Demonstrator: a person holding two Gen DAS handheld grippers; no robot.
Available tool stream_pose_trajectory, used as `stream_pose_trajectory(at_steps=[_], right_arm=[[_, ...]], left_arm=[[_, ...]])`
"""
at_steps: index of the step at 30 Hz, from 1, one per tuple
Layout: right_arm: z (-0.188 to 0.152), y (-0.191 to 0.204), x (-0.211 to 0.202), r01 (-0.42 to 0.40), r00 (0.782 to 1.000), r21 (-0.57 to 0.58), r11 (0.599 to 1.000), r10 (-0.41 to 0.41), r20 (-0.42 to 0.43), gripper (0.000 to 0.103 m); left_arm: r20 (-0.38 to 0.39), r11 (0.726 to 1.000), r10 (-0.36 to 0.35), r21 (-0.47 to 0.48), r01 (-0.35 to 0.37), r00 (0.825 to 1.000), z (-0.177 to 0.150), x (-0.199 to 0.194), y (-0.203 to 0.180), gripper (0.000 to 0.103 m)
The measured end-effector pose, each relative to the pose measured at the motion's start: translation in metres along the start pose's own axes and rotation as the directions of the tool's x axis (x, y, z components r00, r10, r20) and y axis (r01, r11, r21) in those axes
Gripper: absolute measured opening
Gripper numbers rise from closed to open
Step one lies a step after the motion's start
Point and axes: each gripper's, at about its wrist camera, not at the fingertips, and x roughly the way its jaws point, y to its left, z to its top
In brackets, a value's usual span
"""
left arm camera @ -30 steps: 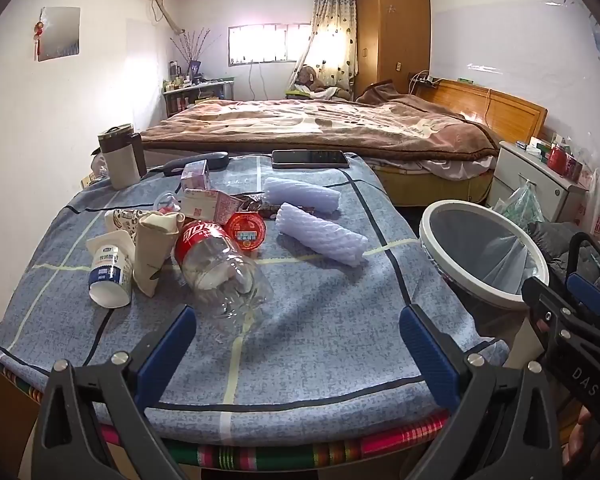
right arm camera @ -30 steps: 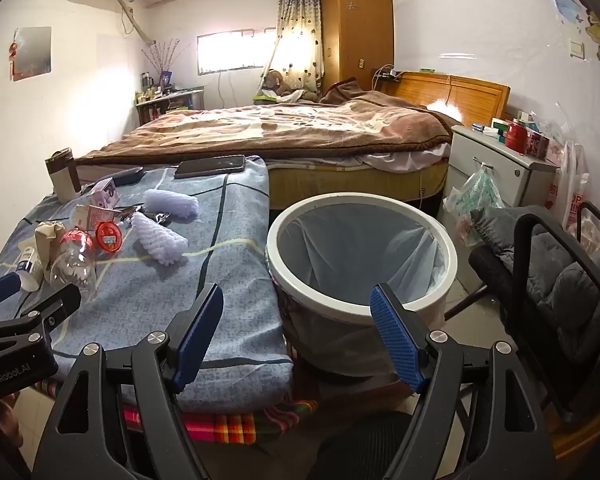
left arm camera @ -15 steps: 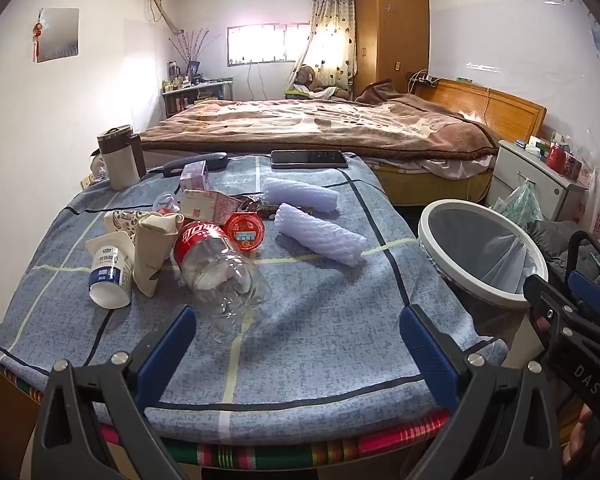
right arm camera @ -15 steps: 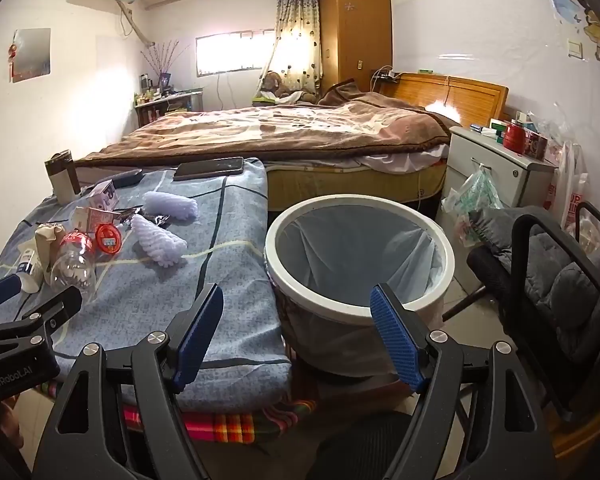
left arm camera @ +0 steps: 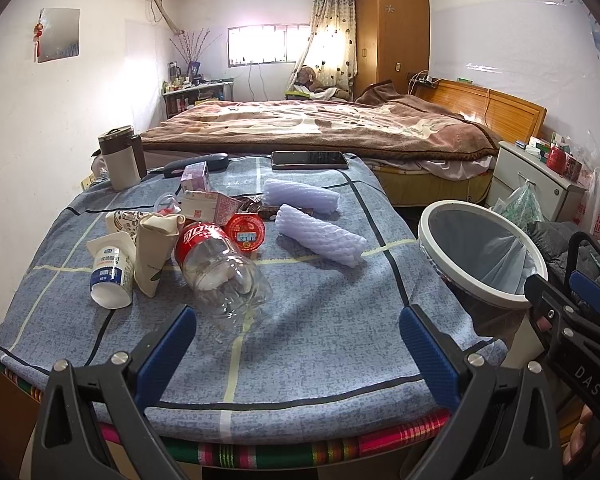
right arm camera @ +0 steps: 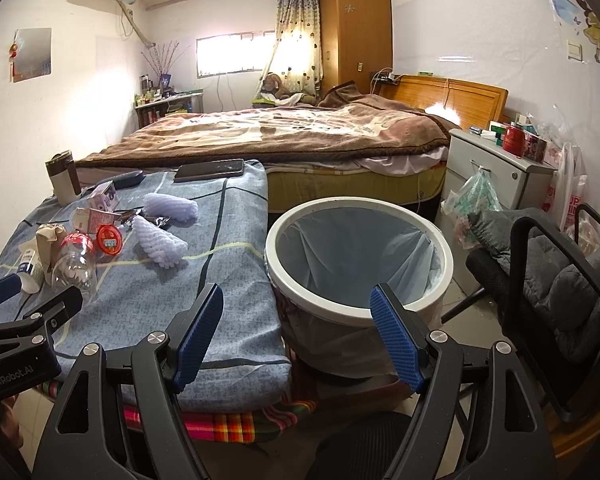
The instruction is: Collect trash
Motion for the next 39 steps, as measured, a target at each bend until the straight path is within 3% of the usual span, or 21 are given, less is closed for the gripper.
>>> stream_pose_trajectory(at_steps=[39], right_arm=[[0.0005, 0.0002, -0.0032, 0.004, 1.000, -0.003, 1.000, -0.004, 0.004, 0.077]], left_arm=[[-0.004, 1.000, 0.003, -0.007, -0.003, 1.000, 0.0003, -0.0016, 0.0048, 0.103]])
